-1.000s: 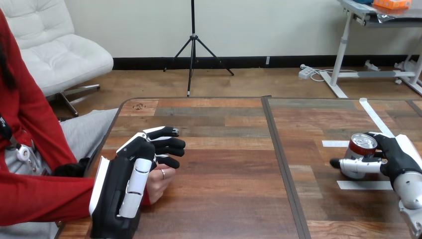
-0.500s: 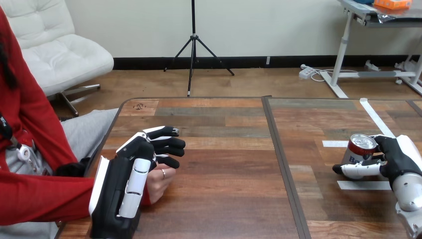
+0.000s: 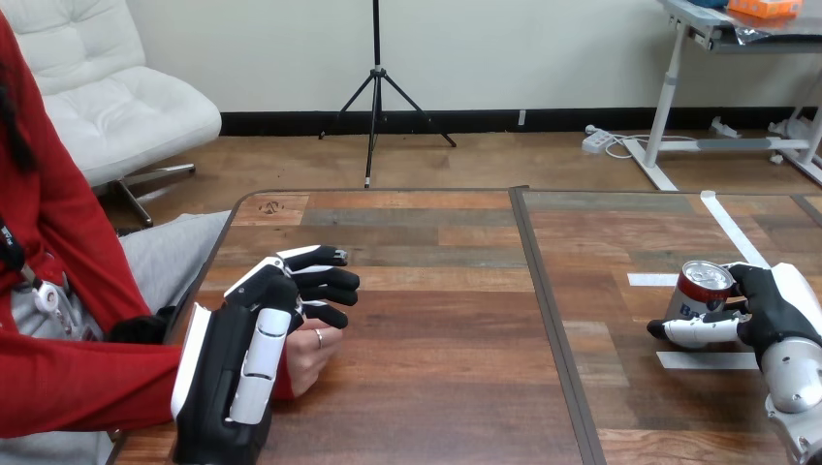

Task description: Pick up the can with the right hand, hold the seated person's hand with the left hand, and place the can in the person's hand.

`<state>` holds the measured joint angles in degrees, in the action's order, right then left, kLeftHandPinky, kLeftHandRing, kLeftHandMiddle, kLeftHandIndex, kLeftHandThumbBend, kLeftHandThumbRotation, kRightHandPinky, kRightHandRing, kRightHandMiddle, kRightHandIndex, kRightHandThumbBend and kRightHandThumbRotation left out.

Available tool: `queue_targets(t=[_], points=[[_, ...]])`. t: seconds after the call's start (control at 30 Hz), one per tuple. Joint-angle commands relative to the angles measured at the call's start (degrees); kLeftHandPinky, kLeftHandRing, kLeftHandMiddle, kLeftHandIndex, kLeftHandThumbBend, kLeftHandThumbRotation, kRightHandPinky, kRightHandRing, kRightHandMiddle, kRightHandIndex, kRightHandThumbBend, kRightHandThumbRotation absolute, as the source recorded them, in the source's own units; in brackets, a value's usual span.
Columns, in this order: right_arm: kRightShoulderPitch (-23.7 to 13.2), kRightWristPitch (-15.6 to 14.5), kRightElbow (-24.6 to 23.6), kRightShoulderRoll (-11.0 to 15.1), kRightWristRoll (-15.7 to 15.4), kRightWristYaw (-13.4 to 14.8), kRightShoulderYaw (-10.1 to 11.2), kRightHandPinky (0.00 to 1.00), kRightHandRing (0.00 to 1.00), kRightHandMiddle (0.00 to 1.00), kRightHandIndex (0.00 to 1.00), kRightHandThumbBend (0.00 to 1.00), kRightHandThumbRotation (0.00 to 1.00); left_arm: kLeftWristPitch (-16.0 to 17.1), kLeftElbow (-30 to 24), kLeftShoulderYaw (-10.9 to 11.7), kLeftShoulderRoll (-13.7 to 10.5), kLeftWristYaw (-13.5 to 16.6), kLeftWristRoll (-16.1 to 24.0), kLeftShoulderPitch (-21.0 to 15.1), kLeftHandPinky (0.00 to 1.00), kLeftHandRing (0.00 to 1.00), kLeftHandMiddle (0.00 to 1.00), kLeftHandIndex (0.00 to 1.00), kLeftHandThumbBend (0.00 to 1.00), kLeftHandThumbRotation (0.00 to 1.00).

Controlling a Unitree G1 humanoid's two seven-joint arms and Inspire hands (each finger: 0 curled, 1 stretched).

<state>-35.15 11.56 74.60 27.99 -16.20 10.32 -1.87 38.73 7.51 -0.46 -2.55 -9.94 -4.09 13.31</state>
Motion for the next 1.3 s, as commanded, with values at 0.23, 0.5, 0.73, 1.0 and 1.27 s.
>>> queue_targets(t=[0.23, 0.5, 0.73, 1.0, 1.27], points=[[-4.4, 1.2, 0.2, -0.4, -0.6, 0.2, -0.6, 0.39, 0.43, 0.46, 0.45, 0.80, 0.00, 1.4, -1.0, 1.1, -0.5, 0.1, -0.3, -3.6, 0.50, 0.58, 0.59, 0.63, 0.58, 0.97], [-4.5, 2.2, 0.1, -0.1, -0.7, 0.2, -0.7, 0.38, 0.43, 0.45, 0.45, 0.82, 0.00, 1.2, -0.9, 1.3, -0.4, -0.1, -0.3, -3.7, 0.50, 0.58, 0.59, 0.62, 0.58, 0.96], [-4.6, 2.9, 0.0, 0.0, -0.5, 0.0, -0.3, 0.39, 0.43, 0.46, 0.45, 0.82, 0.00, 1.3, -0.9, 1.4, -0.4, 0.1, 0.1, -3.8, 0.50, 0.57, 0.58, 0.61, 0.58, 0.96], [-5.0, 3.4, -0.3, 0.2, -0.5, -0.6, -0.3, 0.38, 0.43, 0.46, 0.45, 0.84, 0.00, 0.8, -1.1, 1.2, -0.2, 0.1, 0.1, -3.8, 0.49, 0.57, 0.58, 0.61, 0.59, 0.96], [-5.2, 4.8, -0.9, 0.5, -0.7, -1.1, -0.5, 0.40, 0.44, 0.46, 0.45, 0.85, 0.00, 1.0, -0.8, 1.2, -0.2, 0.3, 0.5, -3.9, 0.49, 0.57, 0.58, 0.60, 0.61, 0.96]])
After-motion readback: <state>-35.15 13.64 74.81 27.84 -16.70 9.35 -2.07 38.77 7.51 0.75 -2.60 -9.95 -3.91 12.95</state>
